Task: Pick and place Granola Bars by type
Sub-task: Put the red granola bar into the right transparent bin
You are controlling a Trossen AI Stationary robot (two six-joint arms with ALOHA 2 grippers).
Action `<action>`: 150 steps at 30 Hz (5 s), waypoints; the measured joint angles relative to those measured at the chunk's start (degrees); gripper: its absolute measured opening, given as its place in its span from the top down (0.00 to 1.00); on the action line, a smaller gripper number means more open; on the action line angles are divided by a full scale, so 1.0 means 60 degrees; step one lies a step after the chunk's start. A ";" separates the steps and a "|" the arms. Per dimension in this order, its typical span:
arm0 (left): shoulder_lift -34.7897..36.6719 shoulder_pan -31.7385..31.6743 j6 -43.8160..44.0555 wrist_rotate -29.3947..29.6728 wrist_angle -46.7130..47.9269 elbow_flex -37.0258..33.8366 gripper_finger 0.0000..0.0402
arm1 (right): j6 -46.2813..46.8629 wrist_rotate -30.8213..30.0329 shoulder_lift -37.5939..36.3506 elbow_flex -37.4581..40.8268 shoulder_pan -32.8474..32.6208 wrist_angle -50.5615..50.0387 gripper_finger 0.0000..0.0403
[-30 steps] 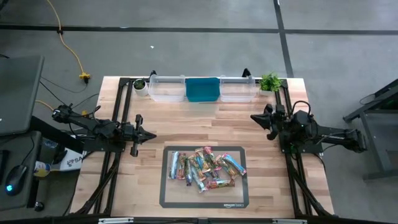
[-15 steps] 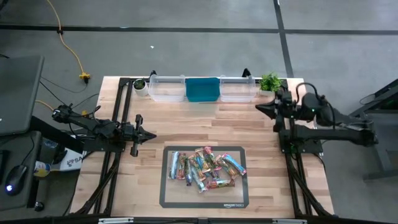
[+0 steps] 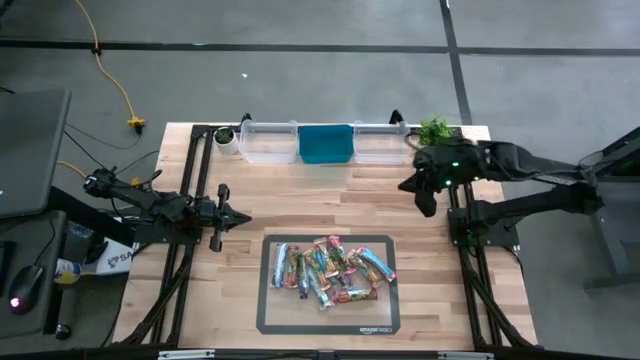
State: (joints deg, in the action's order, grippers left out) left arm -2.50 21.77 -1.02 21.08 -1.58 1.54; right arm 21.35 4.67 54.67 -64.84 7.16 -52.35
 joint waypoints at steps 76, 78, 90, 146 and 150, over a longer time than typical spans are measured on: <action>0.0000 0.0001 0.0000 0.0000 0.0000 -0.0001 1.00 | 0.5939 -0.0635 0.7459 -0.1794 -0.4000 -0.0908 0.67; 0.0003 0.0002 0.0000 0.0000 0.0000 -0.0003 1.00 | 0.5986 -0.0751 0.7465 -0.1661 -0.3997 -0.0746 0.67; -0.0001 0.0003 0.0000 0.0000 0.0000 0.0001 1.00 | 0.6625 -0.0022 0.7465 -0.0397 -0.4088 0.0466 0.58; -0.0001 0.0002 0.0000 0.0000 0.0000 0.0001 1.00 | 0.7473 -0.0060 0.7491 0.1589 -0.4339 0.2938 0.50; 0.0002 0.0003 0.0000 0.0000 0.0000 0.0001 1.00 | 0.7401 -0.0087 0.7491 0.1589 -0.4349 0.2977 0.50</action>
State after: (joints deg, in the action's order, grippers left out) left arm -2.48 21.78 -1.02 21.08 -1.58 1.54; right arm 65.76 4.15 99.61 -55.31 -18.93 -34.49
